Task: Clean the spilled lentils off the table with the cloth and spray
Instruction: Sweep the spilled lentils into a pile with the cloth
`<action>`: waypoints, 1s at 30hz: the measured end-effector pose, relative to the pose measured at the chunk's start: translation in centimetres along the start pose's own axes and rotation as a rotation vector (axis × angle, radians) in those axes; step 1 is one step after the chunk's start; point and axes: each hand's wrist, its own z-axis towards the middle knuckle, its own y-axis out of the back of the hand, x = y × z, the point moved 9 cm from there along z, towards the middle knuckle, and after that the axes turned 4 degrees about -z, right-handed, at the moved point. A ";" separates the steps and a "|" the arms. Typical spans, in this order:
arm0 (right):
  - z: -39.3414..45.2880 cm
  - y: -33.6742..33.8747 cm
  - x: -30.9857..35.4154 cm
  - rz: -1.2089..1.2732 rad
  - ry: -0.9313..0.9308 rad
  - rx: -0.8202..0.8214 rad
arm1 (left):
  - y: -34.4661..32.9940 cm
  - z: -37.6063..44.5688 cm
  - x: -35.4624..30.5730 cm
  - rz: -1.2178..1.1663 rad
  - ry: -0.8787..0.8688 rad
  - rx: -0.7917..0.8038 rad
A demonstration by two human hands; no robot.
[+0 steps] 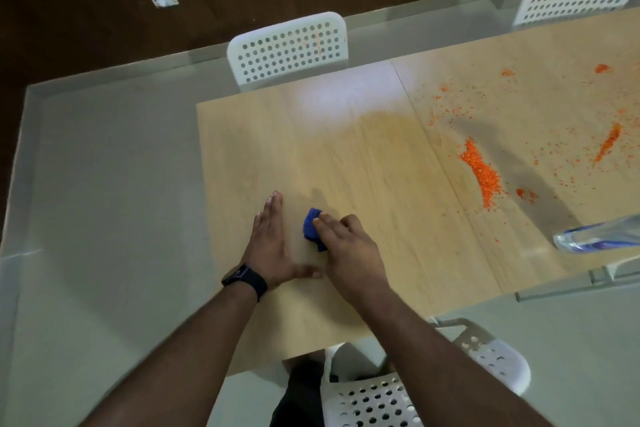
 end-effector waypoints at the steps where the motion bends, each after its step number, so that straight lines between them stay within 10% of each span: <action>1: -0.2 -1.1 1.2 -0.026 0.050 0.041 | 0.0 -0.1 0.1 -0.006 0.000 -0.001; 11: 0.8 -3.2 2.8 -0.089 -0.166 0.145 | 0.0 0.3 1.0 -0.002 -0.065 -0.016; 22: -1.2 2.8 -10.4 -0.127 -0.591 -0.049 | -1.3 2.8 -2.4 0.030 -0.159 0.058; 30: -1.6 -0.4 -3.4 -0.137 -0.214 0.006 | -3.4 4.5 -5.8 0.021 -0.235 0.038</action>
